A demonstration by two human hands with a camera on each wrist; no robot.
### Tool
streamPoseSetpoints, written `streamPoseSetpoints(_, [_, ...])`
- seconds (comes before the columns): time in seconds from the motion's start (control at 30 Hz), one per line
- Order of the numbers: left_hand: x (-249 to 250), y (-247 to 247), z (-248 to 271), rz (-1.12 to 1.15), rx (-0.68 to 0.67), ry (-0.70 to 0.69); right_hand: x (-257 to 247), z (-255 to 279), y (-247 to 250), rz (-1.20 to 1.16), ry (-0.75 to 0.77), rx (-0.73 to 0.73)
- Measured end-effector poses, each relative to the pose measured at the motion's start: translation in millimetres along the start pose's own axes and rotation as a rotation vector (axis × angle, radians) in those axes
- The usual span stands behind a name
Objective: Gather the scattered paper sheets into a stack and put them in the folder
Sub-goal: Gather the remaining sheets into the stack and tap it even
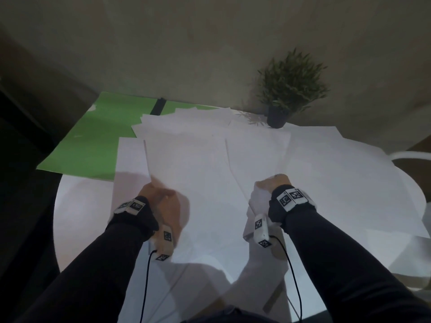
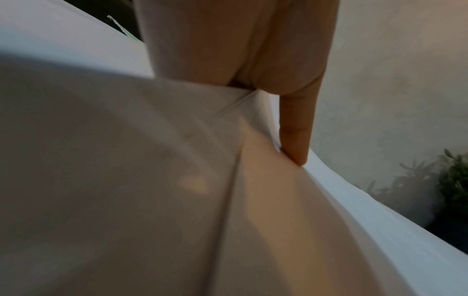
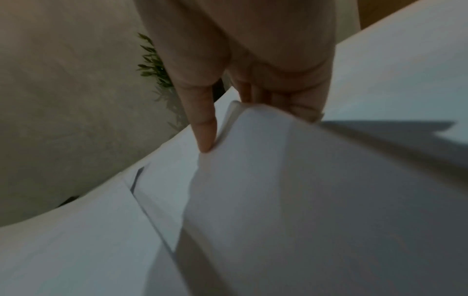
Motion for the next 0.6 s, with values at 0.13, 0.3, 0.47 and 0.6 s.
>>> streamPoseSetpoints(0.13, [1.2,0.7,1.4,-0.01,0.006,-0.014,-18.7,4.6,0.2,0.075,0.097,0.016])
streamPoseSetpoints(0.3, [3.9,0.7,2.4,-0.05,0.001,-0.019,-59.0,26.1,12.6,0.121,0.314,0.122])
streamPoseSetpoints(0.47, [6.1,0.4,5.7,-0.061,0.025,-0.019,-105.1,60.2,67.4,-0.025,0.507,0.366])
streamPoseSetpoints(0.6, [7.9,-1.5,8.2,-0.074,0.027,-0.021,-136.0,96.4,99.6,-0.375,0.729,0.416])
Point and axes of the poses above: each hand's wrist, its own z-axis away from the middle knuckle, its own y-axis out of the back of the hand, x = y × z, the point moved 9 cm from there along -z, towards the middle knuckle, and after that the axes turned 4 degrees about -x, right-handed, at the moved point
